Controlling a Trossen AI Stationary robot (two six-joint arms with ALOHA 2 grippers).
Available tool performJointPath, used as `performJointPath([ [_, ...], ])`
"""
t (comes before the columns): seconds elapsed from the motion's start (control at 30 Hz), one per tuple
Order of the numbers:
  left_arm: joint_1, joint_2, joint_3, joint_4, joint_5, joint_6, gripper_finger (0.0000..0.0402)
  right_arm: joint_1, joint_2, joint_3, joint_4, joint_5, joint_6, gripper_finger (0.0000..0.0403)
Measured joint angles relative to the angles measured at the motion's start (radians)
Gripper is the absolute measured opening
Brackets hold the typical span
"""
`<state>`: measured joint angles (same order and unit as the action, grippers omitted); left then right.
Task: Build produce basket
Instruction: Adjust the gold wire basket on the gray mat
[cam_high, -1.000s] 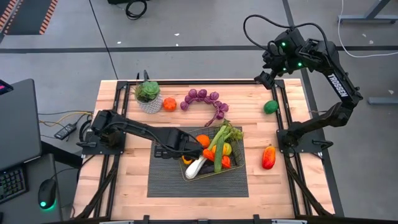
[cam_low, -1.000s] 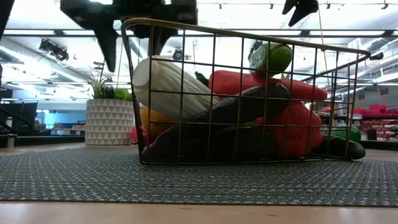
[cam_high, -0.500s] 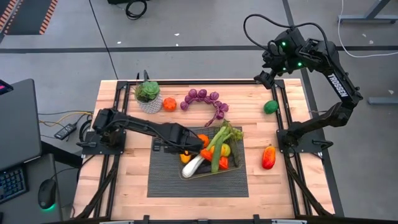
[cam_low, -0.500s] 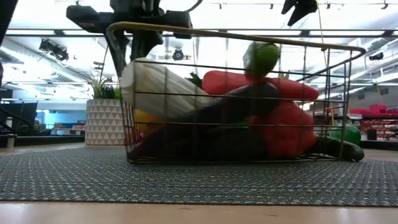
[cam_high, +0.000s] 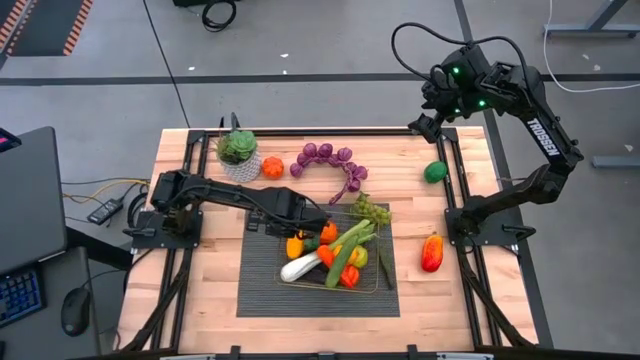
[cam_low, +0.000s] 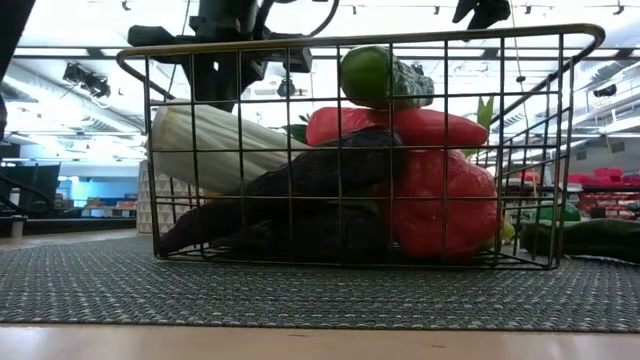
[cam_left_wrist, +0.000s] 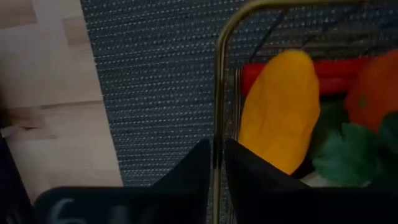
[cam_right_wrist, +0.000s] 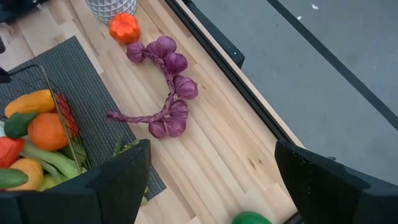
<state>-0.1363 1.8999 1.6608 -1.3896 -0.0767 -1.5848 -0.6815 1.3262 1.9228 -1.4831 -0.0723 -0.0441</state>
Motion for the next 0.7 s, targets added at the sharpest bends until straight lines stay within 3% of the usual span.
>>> performJointPath([
  [0.13,0.000,0.000,0.000,0.002,0.039,-0.006,0.0057,0.000,0.000,0.000,-0.004,0.000,0.000,0.0347],
  [0.43,-0.024,-0.002,0.000,0.001,0.058,-0.109,0.0010,-0.005,0.000,0.000,-0.008,0.000,-0.010,0.0347],
  [0.7,-0.024,-0.002,0.000,0.000,0.074,-0.151,0.0023,-0.026,0.000,0.000,-0.007,0.000,-0.022,0.0347],
])
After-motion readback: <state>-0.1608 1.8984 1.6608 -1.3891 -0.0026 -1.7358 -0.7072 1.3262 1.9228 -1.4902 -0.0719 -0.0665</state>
